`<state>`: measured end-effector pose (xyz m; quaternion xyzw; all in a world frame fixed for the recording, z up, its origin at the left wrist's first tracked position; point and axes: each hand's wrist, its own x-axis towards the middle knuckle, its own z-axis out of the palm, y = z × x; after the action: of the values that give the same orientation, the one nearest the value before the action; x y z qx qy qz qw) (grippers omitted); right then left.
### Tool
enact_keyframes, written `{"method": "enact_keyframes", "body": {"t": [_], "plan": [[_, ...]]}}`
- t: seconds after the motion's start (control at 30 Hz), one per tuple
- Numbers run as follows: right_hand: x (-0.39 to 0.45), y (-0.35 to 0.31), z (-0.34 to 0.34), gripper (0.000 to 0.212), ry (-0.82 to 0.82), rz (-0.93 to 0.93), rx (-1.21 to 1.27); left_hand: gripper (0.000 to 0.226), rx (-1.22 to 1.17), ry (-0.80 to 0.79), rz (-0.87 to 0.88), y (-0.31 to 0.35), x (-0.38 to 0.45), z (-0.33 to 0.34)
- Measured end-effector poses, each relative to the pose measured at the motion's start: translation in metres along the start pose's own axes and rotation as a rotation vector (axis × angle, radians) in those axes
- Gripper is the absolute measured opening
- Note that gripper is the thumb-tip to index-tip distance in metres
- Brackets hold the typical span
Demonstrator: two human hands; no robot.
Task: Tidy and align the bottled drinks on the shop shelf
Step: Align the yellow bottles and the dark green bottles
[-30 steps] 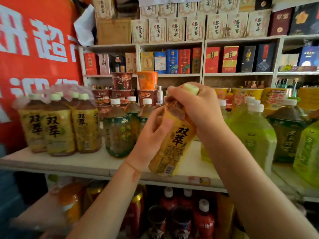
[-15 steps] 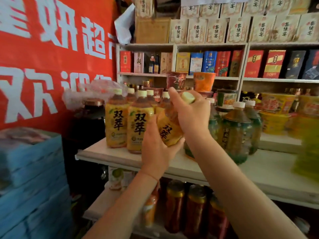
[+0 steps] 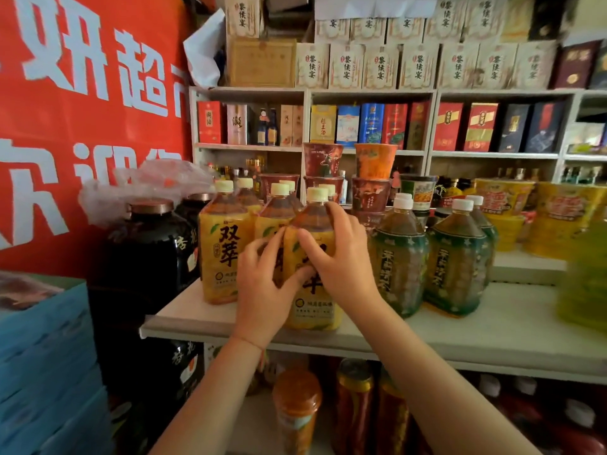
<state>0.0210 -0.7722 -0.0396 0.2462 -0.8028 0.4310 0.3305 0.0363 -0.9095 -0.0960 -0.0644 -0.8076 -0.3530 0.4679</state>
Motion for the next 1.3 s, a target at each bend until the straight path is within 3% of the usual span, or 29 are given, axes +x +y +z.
{"method": "enact_keyframes", "body": {"t": [0.17,0.3,0.37,0.5,0.6,0.7,0.8,0.97,1.1,1.2,1.3], "plan": [[0.000,0.006,-0.009,0.062,-0.016,-0.056,-0.093,0.066,-0.027,0.104,0.080,0.012,-0.010,0.009],[-0.007,0.029,-0.030,0.046,0.295,-0.064,-0.240,0.054,0.062,0.266,0.248,0.047,-0.023,0.019],[-0.007,0.044,-0.047,0.056,0.358,0.047,-0.378,0.049,0.074,0.276,0.317,0.063,-0.026,0.027],[0.005,0.079,-0.078,0.093,-0.010,0.466,-0.440,0.034,-0.081,0.083,0.434,0.090,-0.033,0.050],[0.011,0.090,-0.088,0.089,-0.127,0.578,-0.145,0.032,-0.134,-0.061,0.371,0.101,-0.035,0.071],[0.005,0.095,-0.100,0.074,-0.118,0.531,-0.109,0.047,-0.098,-0.108,0.142,0.109,-0.037,0.090],[-0.006,0.097,-0.114,0.075,-0.103,0.464,-0.235,0.077,-0.091,-0.262,-0.048,0.114,-0.041,0.101],[-0.022,0.111,-0.152,0.089,-0.023,0.316,-0.509,0.101,-0.206,-0.409,-0.136,0.133,-0.039,0.125],[-0.023,0.124,-0.182,0.073,0.043,0.157,-0.585,0.122,-0.102,-0.465,-0.172,0.160,-0.045,0.144],[-0.023,0.134,-0.205,0.052,0.041,0.085,-0.498,0.120,0.030,-0.400,-0.222,0.182,-0.048,0.152],[-0.025,0.153,-0.233,0.031,0.165,0.047,-0.464,0.095,0.293,-0.146,0.020,0.213,-0.057,0.167]]}}
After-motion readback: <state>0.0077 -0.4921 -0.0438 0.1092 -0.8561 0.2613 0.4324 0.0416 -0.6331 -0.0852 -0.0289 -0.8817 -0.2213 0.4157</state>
